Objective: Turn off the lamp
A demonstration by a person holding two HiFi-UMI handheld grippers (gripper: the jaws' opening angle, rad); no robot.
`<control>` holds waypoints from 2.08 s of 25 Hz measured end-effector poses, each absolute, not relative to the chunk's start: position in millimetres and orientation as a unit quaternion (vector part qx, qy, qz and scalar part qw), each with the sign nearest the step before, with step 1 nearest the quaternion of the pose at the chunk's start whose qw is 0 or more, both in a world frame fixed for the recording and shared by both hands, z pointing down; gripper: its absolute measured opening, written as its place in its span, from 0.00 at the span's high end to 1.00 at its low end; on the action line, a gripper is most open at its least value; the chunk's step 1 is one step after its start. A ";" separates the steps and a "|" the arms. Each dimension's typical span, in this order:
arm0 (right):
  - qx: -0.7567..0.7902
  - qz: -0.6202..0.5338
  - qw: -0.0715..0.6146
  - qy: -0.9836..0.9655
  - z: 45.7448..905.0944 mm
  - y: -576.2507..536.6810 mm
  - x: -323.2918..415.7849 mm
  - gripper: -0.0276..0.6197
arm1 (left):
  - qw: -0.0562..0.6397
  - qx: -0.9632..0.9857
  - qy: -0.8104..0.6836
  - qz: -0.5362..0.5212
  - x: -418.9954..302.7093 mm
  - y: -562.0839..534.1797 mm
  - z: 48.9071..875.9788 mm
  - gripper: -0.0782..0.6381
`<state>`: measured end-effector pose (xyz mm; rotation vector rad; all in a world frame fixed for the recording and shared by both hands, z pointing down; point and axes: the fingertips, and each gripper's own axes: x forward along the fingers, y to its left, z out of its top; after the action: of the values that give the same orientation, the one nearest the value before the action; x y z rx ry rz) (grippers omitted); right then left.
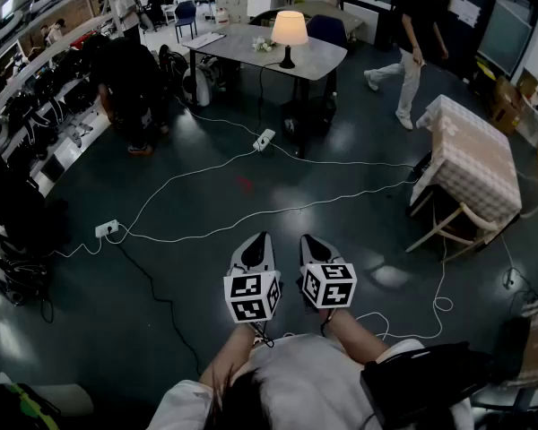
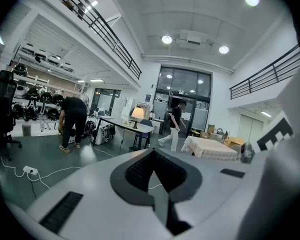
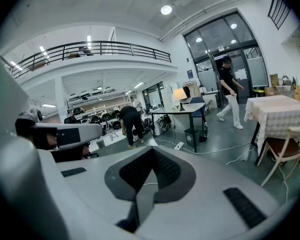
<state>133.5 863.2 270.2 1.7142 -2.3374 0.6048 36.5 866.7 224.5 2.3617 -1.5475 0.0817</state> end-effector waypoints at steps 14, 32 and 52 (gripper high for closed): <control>0.582 0.217 0.076 -0.780 272.6 844.2 126.3 0.96 | 0.162 0.826 -0.539 0.030 24.0 844.4 227.2 0.88; 0.602 0.238 0.084 -0.758 293.5 816.4 73.4 0.96 | 0.156 0.840 -0.517 0.049 -39.0 805.6 240.7 0.88; 0.590 0.254 0.102 -0.760 310.8 709.6 103.4 0.96 | 0.180 0.836 -0.516 0.051 2.1 706.5 260.2 0.88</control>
<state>103.4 709.6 310.8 1.7412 -2.2420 0.7505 2.1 706.5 260.2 2.3612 -1.4587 0.1452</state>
